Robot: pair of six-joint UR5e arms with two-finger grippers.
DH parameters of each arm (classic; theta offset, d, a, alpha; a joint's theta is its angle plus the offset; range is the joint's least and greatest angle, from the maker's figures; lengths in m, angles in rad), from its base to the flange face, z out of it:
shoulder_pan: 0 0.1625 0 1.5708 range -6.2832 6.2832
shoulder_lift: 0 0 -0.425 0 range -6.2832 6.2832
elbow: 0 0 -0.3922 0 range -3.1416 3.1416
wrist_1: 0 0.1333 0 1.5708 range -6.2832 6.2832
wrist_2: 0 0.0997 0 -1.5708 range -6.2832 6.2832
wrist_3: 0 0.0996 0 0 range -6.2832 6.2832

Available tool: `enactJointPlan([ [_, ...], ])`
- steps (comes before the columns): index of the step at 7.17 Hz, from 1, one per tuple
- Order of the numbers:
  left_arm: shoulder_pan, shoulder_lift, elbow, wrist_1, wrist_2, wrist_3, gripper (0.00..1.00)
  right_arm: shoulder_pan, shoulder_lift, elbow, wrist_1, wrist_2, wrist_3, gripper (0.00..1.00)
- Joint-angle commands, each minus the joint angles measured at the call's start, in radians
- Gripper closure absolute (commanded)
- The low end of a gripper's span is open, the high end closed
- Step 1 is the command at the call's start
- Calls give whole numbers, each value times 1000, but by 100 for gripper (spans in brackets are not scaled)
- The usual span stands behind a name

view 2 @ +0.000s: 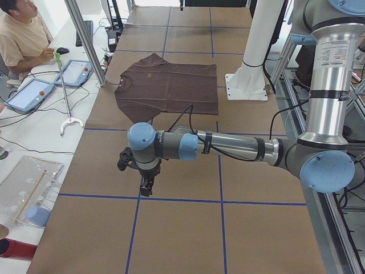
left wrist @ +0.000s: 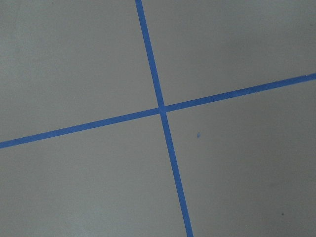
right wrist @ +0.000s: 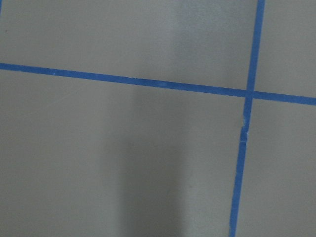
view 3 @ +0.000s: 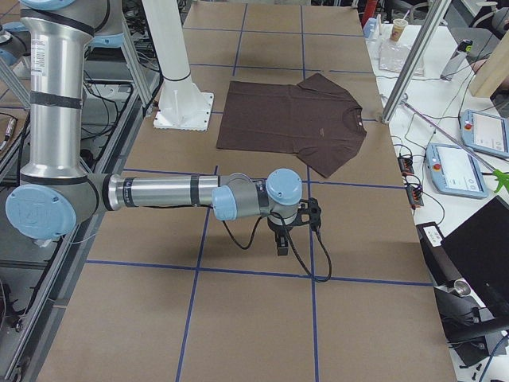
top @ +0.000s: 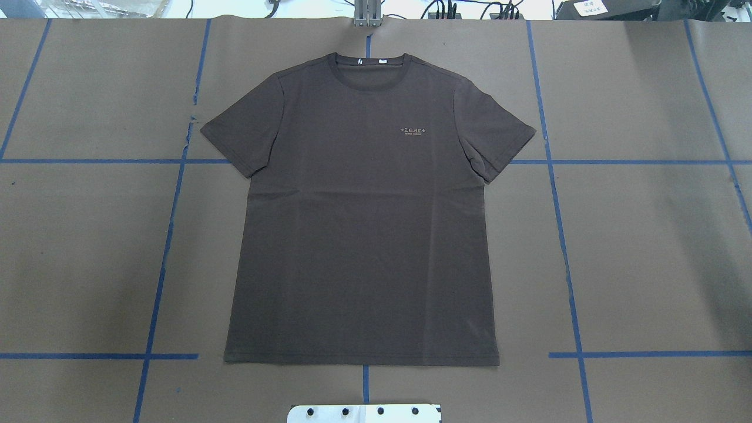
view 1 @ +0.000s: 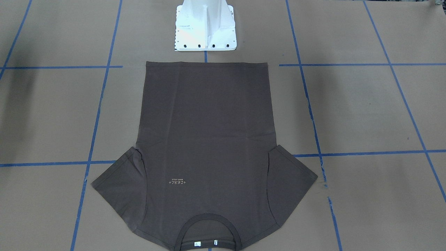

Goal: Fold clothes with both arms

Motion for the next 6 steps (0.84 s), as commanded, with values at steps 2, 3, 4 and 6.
enactJointPlan([
  [2,5,21,-11,-77,-80,-4,0,-135,178,-28,16,16,363,0],
  [3,3,22,-32,-80,-80,-7,0,-210,246,-62,70,-14,503,0],
  [4,3,24,-34,-80,-80,-5,0,-282,315,-130,151,-57,555,1],
  [6,3,32,-32,-82,-112,-2,0,-344,529,-421,324,-114,684,9],
])
